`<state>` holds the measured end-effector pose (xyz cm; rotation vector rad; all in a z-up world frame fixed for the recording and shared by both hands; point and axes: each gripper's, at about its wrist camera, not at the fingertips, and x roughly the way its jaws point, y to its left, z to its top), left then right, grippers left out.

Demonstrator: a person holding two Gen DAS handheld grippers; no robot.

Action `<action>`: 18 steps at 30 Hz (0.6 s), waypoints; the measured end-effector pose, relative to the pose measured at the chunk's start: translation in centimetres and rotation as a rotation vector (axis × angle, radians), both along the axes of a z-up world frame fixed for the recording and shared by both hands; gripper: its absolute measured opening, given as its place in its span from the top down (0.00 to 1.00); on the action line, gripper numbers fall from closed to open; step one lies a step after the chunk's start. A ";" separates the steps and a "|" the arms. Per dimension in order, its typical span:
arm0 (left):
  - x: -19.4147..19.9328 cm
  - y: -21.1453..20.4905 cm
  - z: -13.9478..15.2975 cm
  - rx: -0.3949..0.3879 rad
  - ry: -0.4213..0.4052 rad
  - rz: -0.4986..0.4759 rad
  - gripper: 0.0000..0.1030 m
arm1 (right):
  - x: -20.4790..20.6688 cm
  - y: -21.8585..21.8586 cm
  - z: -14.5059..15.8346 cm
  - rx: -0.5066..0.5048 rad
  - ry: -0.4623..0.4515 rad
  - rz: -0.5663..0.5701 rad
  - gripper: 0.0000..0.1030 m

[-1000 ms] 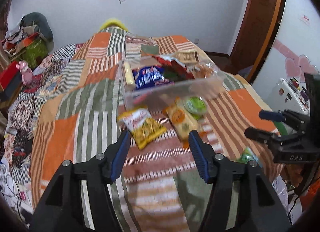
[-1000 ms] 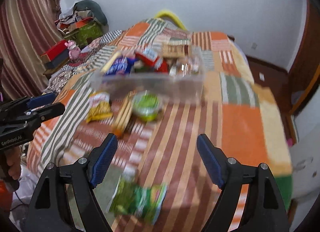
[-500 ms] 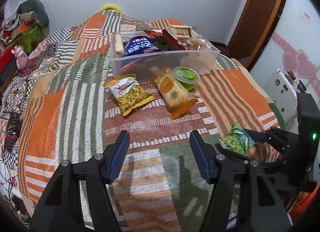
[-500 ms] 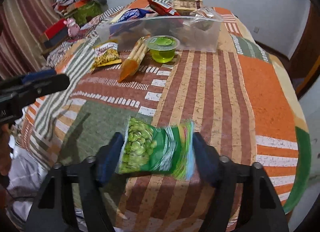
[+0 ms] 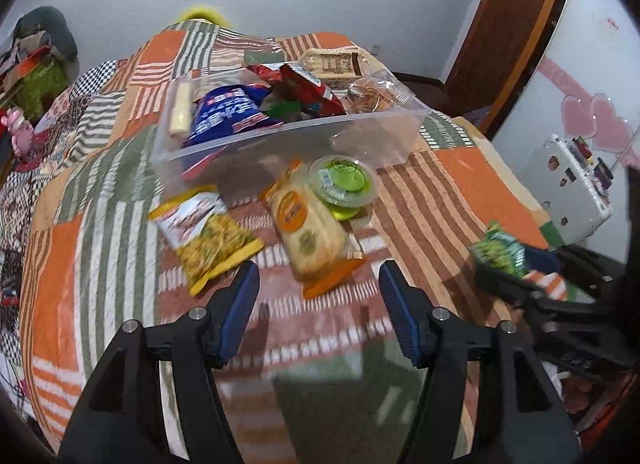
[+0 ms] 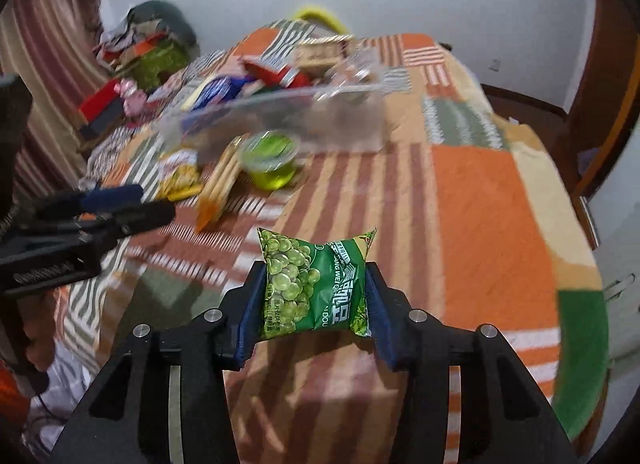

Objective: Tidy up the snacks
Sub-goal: 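Grasp the orange-labelled biscuit stick pack with the left tool while the right grasps the green pea bag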

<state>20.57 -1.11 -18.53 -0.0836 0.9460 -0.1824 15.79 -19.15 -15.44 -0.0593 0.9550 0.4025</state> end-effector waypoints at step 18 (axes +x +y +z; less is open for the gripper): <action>4.8 0.1 -4.6 0.014 0.058 0.086 0.70 | 2.7 -1.6 -1.0 0.052 0.036 -0.021 0.57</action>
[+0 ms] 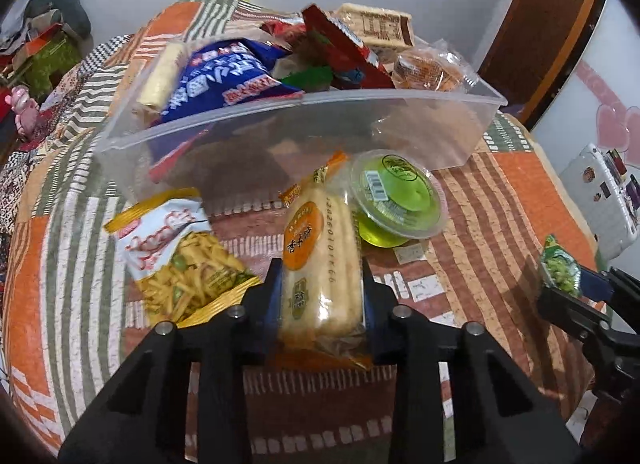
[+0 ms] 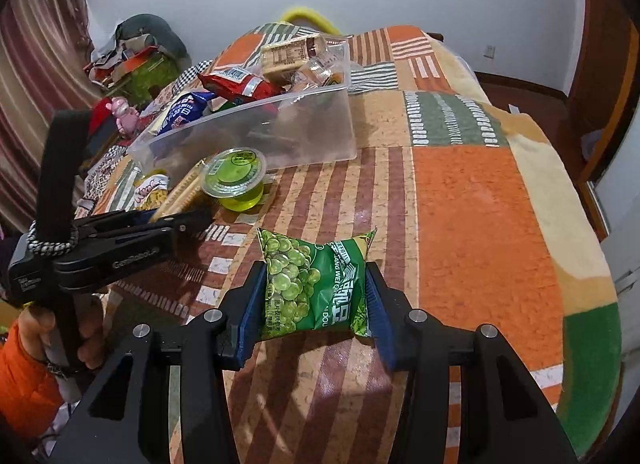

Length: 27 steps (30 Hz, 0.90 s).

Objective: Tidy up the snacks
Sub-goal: 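Grasp the orange-labelled biscuit stick pack with the left tool while the right grasps the green pea bag, then drop the biscuit pack into the box with the left tool while the right drops the pea bag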

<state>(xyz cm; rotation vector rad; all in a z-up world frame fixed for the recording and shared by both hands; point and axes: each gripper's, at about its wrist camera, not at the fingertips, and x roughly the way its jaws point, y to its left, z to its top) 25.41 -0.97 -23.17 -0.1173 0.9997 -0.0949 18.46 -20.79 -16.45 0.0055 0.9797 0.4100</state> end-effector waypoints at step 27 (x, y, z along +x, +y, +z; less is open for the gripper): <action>-0.6 2.2 11.2 -0.018 -0.267 -0.009 0.78 | 4.2 3.6 7.0 0.050 -0.210 0.039 0.57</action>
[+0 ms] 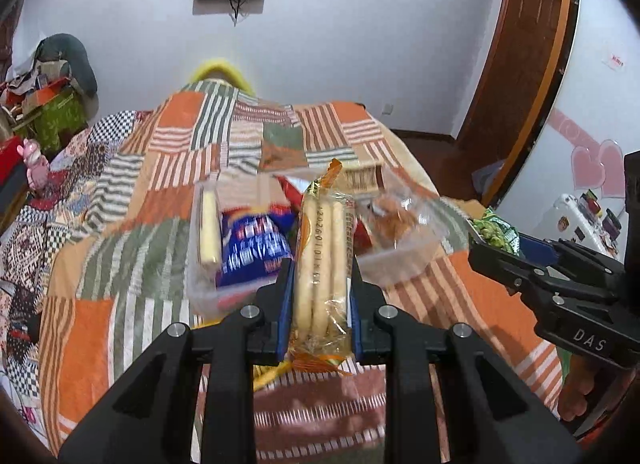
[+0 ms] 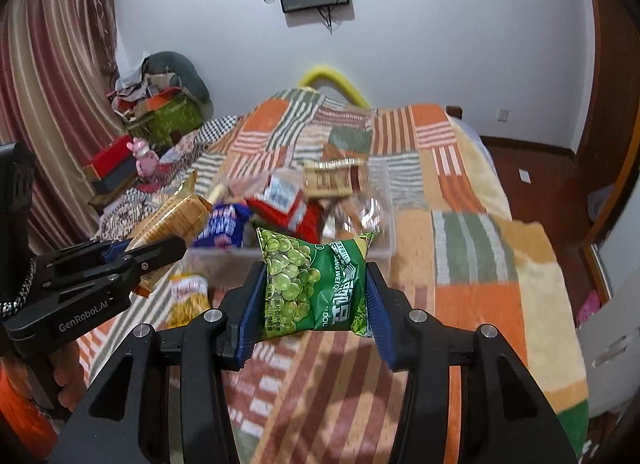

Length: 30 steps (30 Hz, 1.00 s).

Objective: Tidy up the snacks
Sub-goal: 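Drop the biscuit pack into the box with the left tool while the right drops the pea bag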

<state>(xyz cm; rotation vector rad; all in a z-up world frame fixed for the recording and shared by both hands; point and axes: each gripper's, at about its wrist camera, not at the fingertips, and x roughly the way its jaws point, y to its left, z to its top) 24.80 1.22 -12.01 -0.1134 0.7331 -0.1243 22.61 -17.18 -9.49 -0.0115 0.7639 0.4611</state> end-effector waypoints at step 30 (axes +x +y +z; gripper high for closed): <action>11.0 1.6 -3.0 0.035 0.036 0.038 0.78 | 9.1 4.2 -3.3 -0.092 0.029 0.033 0.57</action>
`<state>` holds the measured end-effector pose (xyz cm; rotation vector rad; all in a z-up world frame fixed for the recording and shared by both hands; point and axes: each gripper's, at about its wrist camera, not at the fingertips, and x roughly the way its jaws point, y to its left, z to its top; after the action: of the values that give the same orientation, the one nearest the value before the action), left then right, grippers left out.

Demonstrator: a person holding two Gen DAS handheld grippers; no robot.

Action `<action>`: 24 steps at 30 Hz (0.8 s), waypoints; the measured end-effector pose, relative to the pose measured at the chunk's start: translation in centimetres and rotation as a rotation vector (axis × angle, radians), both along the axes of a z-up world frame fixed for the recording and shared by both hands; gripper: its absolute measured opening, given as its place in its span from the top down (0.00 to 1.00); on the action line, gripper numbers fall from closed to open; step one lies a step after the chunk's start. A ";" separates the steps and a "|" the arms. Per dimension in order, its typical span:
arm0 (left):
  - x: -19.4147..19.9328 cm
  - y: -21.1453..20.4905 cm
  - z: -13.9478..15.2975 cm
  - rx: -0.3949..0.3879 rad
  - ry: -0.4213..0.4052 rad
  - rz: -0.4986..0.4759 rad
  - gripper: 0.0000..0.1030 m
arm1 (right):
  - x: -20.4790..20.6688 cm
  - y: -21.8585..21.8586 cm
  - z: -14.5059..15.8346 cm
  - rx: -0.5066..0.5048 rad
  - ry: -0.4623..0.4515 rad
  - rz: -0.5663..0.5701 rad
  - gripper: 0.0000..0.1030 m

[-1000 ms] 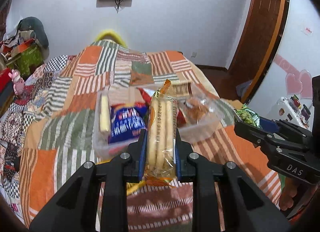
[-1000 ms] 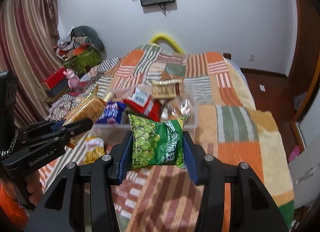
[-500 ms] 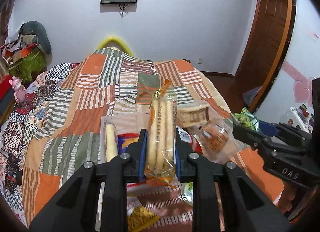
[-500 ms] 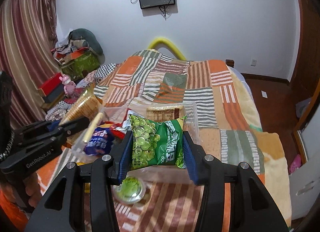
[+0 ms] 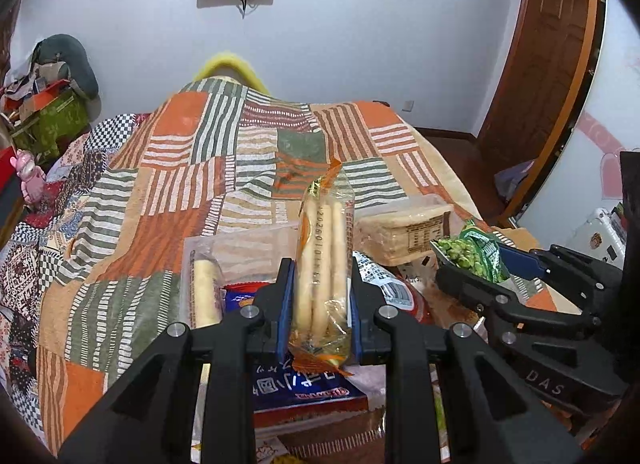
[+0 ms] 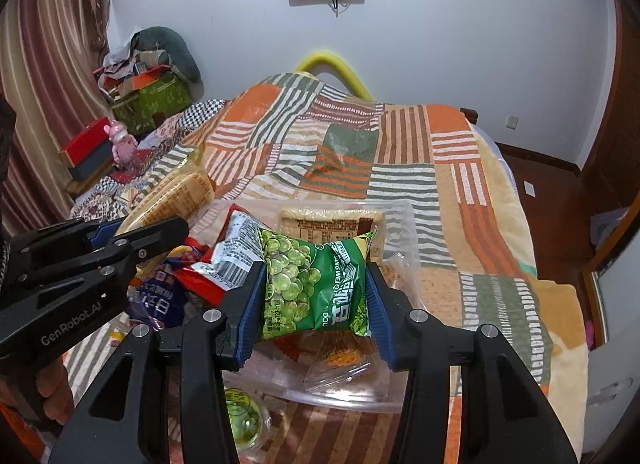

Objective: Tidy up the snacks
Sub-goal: 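Drop the biscuit pack into the box with the left tool while the right drops the pea bag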

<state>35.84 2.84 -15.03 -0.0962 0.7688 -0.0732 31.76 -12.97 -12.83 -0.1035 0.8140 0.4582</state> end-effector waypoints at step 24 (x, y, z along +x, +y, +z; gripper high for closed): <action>-4.2 1.1 2.8 -0.025 -0.035 -0.021 0.46 | -1.1 -0.9 2.5 0.016 -0.034 0.001 0.37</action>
<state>31.62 3.91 -12.24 -0.1108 0.7342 -0.1042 30.61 -13.86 -10.29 -0.0964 0.7763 0.4626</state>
